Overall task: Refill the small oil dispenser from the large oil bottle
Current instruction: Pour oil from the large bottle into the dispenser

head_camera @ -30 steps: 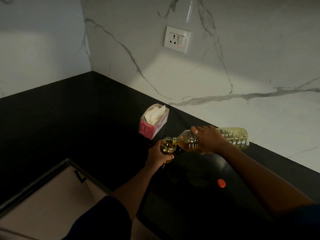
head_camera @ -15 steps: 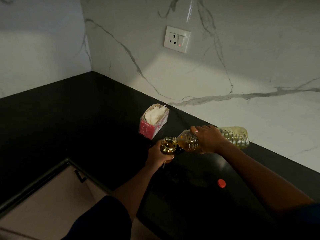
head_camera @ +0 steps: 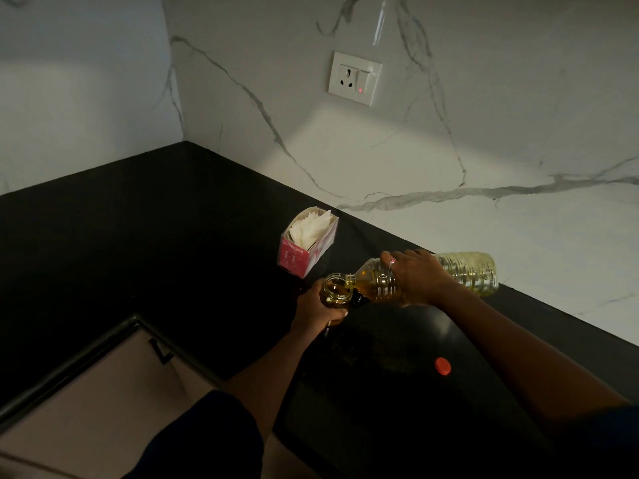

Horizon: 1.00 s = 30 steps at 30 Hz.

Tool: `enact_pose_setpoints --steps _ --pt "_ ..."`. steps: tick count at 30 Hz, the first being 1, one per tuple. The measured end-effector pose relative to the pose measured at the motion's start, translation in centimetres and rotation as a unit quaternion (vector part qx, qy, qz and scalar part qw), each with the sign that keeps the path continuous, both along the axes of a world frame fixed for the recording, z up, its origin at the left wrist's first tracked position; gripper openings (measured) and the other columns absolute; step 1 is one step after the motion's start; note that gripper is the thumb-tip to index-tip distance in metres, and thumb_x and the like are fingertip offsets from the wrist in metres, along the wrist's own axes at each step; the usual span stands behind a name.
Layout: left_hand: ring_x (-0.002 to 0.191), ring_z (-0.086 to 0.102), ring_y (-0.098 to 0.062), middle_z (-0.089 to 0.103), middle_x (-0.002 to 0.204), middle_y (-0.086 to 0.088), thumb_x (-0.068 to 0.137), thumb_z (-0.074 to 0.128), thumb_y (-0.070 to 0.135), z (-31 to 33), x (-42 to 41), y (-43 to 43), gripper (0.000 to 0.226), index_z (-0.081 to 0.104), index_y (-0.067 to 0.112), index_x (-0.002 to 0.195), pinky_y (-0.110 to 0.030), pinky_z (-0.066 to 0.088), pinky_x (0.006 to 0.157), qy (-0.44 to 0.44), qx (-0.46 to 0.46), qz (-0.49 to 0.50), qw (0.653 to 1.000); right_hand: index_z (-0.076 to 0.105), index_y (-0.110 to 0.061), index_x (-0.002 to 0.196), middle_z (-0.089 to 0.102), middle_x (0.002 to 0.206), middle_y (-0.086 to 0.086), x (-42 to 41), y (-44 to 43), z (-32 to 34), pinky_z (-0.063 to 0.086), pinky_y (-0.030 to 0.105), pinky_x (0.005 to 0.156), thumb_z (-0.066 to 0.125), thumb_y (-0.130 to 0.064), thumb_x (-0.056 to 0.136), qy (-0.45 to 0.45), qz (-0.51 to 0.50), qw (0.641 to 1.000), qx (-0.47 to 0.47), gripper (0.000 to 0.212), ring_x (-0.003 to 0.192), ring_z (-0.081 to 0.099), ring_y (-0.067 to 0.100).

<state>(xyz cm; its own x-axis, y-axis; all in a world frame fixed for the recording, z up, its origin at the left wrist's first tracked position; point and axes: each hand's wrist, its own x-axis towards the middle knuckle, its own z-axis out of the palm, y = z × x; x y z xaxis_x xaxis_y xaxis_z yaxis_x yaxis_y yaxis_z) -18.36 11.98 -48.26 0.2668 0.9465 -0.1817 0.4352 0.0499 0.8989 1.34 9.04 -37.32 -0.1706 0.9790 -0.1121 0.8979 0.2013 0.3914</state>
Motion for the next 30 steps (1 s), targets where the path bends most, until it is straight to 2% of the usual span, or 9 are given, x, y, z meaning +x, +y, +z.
enact_pose_setpoints --steps 6,11,18,22,30 --pt "0.123 0.048 -0.019 0.054 0.129 -0.003 0.064 0.082 0.017 0.01 -0.03 -0.05 0.078 0.044 0.018 0.132 -0.032 0.042 0.101 -0.005 0.005 -0.001 1.0 0.027 -0.018 0.137 0.051 0.131 0.006 0.04 0.04 0.03 0.038 0.042 0.1 0.082 -0.043 0.056 0.008 -0.001 1.0 -0.001 0.101 0.118 0.05 0.025" --pt "0.122 0.048 -0.018 0.054 0.128 -0.002 0.063 0.082 0.017 -0.16 0.06 -0.01 0.077 0.045 0.02 0.131 -0.025 0.039 0.094 -0.004 0.005 0.004 1.0 0.026 -0.018 0.137 0.051 0.131 0.006 0.02 0.03 0.0 0.038 0.041 0.1 0.082 -0.043 0.056 0.001 0.001 1.0 0.0 0.102 0.117 0.05 0.025" --pt "0.123 0.047 -0.019 0.053 0.13 -0.002 0.064 0.081 0.015 -0.21 0.14 0.07 0.079 0.043 0.021 0.132 -0.029 0.041 0.097 -0.006 -0.004 0.003 1.0 0.025 -0.017 0.138 0.05 0.133 0.006 -0.06 0.01 0.14 0.037 0.04 0.1 0.081 -0.045 0.057 -0.008 0.004 1.0 0.0 0.102 0.118 0.05 0.025" --pt "0.122 0.048 -0.018 0.054 0.129 -0.002 0.063 0.082 0.016 -0.24 0.16 0.08 0.078 0.044 0.021 0.132 -0.025 0.04 0.093 -0.004 -0.004 0.005 1.0 0.026 -0.018 0.137 0.05 0.132 0.006 -0.13 -0.03 0.21 0.036 0.041 0.101 0.082 -0.043 0.058 -0.002 0.001 1.0 -0.003 0.1 0.119 0.049 0.025" --pt "0.124 0.047 -0.019 0.053 0.13 -0.002 0.064 0.082 0.017 -0.08 0.1 -0.01 0.08 0.042 0.02 0.134 -0.027 0.04 0.097 0.0 -0.001 0.004 1.0 0.027 -0.019 0.137 0.05 0.131 0.005 -0.29 -0.16 0.42 0.036 0.04 0.102 0.081 -0.042 0.058 0.0 0.002 1.0 -0.002 0.098 0.117 0.05 0.024"
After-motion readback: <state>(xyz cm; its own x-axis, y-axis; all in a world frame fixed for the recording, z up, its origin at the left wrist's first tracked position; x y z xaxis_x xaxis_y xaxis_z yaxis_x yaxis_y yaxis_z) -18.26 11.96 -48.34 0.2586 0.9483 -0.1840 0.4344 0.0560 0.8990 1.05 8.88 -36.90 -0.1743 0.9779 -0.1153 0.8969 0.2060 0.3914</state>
